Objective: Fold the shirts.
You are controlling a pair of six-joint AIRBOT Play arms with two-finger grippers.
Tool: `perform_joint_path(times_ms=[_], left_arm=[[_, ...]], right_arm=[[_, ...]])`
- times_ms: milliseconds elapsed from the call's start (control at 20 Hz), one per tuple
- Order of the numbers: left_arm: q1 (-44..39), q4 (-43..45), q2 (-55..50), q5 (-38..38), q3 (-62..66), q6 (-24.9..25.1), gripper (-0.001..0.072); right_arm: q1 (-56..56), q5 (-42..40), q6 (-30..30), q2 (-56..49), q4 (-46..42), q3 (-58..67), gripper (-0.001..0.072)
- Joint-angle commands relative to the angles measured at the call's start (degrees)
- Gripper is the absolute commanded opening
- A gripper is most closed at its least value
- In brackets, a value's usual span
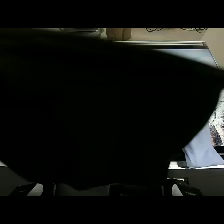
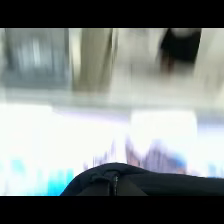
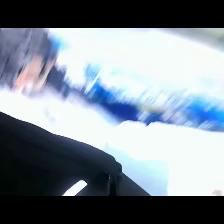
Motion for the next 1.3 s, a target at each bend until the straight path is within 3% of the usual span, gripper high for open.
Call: perform_joint_path(times_ms=[0, 150, 350, 500, 600, 750, 850, 950, 1050, 1250], left_arm=[[-2.64, 0.92, -10.32, -1.99, -13.14, 4.00, 0.0025], [-7.26, 0.92, -21.55, 11.08, -23.96, 7.34, 0.0026], [-10.14, -2.25, -37.33, 24.11, -21.35, 7.50, 0.0026], [-10.19, -9.51, -43.65, 29.83, -19.02, 7.50, 0.0026], [-10.16, -10.08, -44.98, 30.03, -18.99, 7.76, 0.0026], [-8.11, -8.02, -41.72, 25.05, -18.80, 11.10, 0.0027], [-6.01, -4.48, -39.01, 16.46, -18.80, 10.80, 0.0026], [-4.70, -0.68, -39.15, 6.97, -19.63, 5.75, 0.0026], [-4.96, -0.48, -40.33, 4.39, -23.89, 4.72, 0.0026], [-4.35, -0.59, -42.49, 4.39, -27.65, 3.32, 0.0026]], right_arm=[[0.04, -1.44, -1.09, -13.90, 4.35, -10.62, 0.0034], [0.04, -17.27, -1.11, -25.92, 11.32, -15.58, 0.0035], [0.42, -35.74, -1.44, -37.81, 23.08, -15.54, 0.0035], [3.15, -46.69, -2.95, -41.51, 23.71, -15.50, 0.0035], [4.68, -49.16, -4.63, -42.07, 23.15, -15.47, 0.0036], [3.08, -42.60, -5.03, -39.45, 17.70, -14.95, 0.0036], [1.86, -30.88, -5.01, -37.16, 13.55, -14.95, 0.0036], [2.29, -16.50, -4.98, -37.33, 11.23, -15.91, 0.0037], [4.28, -13.33, -4.98, -37.90, 10.78, -20.52, 0.0037], [5.51, -15.45, -2.69, -38.05, 10.32, -26.49, 0.0037]])
